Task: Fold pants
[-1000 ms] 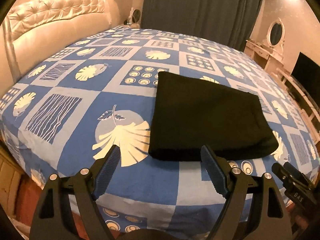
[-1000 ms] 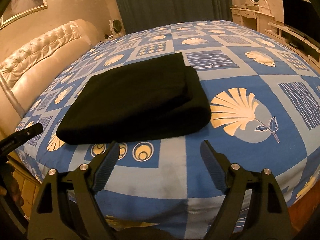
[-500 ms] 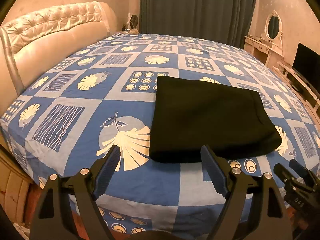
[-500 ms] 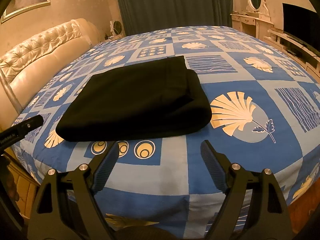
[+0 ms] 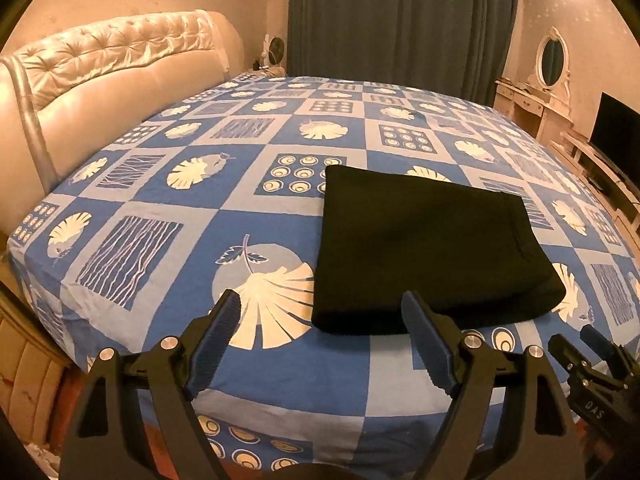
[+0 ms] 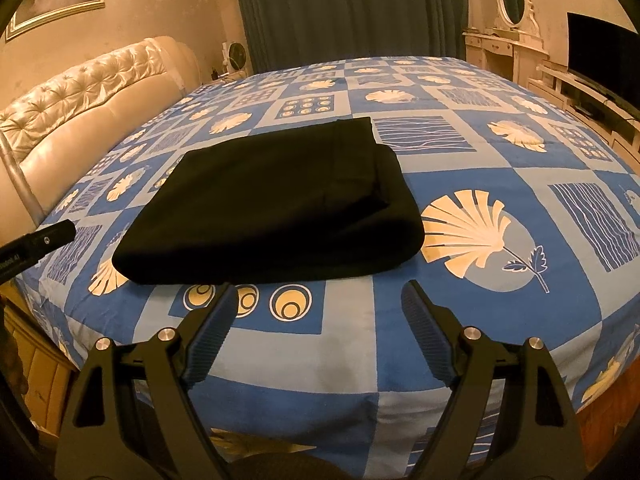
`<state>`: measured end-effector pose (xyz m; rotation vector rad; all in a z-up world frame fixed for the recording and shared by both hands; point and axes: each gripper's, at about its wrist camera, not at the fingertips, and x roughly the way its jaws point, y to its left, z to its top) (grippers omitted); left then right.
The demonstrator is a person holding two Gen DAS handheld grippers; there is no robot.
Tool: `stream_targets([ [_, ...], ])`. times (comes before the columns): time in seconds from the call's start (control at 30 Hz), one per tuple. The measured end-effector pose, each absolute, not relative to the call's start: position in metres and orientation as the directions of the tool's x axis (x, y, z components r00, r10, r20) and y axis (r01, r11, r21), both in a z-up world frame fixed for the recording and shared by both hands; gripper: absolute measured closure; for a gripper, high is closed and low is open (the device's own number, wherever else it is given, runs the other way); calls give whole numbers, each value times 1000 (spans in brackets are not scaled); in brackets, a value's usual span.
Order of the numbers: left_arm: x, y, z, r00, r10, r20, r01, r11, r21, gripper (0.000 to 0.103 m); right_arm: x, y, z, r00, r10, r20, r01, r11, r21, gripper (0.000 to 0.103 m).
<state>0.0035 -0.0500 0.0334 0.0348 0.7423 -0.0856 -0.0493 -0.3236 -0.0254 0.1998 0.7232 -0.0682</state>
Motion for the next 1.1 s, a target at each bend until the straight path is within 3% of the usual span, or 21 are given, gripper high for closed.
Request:
stream_targets([
  [0.8, -11, -58, 51, 796, -86, -600, 132, 991, 33, 22, -51, -323, -26, 746, 19, -666, 122, 979, 164, 19],
  [1.1, -5, -59, 41, 760, -95, -642, 134, 991, 12, 22, -51, -323, -27, 745, 22, -666, 119, 979, 166, 19],
])
